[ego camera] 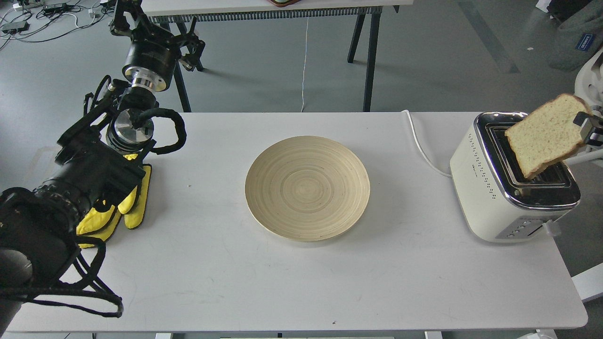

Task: Put bread in toaster with right arm

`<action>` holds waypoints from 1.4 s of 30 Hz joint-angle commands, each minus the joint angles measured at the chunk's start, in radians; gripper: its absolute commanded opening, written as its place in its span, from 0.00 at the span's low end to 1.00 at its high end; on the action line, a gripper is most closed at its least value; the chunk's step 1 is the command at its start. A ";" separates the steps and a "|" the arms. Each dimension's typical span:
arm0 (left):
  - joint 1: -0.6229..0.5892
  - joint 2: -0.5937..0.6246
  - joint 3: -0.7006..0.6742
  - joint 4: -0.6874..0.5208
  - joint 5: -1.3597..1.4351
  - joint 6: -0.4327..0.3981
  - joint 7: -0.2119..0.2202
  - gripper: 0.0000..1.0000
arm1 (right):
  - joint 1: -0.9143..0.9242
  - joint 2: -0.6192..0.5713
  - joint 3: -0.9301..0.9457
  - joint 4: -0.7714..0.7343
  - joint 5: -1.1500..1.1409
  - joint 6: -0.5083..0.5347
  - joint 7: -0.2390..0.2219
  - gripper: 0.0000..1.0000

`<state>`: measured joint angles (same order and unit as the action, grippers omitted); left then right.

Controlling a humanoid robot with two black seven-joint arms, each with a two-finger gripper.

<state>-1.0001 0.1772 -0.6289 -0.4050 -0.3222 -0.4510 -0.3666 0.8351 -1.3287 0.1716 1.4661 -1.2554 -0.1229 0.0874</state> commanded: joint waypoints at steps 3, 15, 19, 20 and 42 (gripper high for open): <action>0.000 0.001 0.000 0.000 0.000 0.000 0.000 1.00 | -0.001 0.055 -0.023 -0.012 0.001 -0.009 0.000 0.04; 0.000 -0.001 0.000 0.000 0.000 0.000 0.000 1.00 | 0.005 0.112 0.000 -0.004 0.016 -0.009 0.012 0.99; 0.000 -0.001 0.000 0.000 0.000 0.000 0.000 1.00 | 0.009 0.149 0.135 -0.013 0.051 -0.014 0.034 0.99; 0.000 -0.001 0.000 0.000 0.000 0.000 0.000 1.00 | 0.009 0.163 0.169 -0.013 0.088 -0.012 0.037 0.99; 0.000 0.002 0.001 0.000 0.000 0.002 0.002 1.00 | -0.017 0.736 0.474 -0.450 1.145 0.121 0.210 1.00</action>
<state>-1.0002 0.1796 -0.6274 -0.4049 -0.3220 -0.4510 -0.3650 0.8203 -0.6805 0.6221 1.0907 -0.1949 -0.0319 0.2794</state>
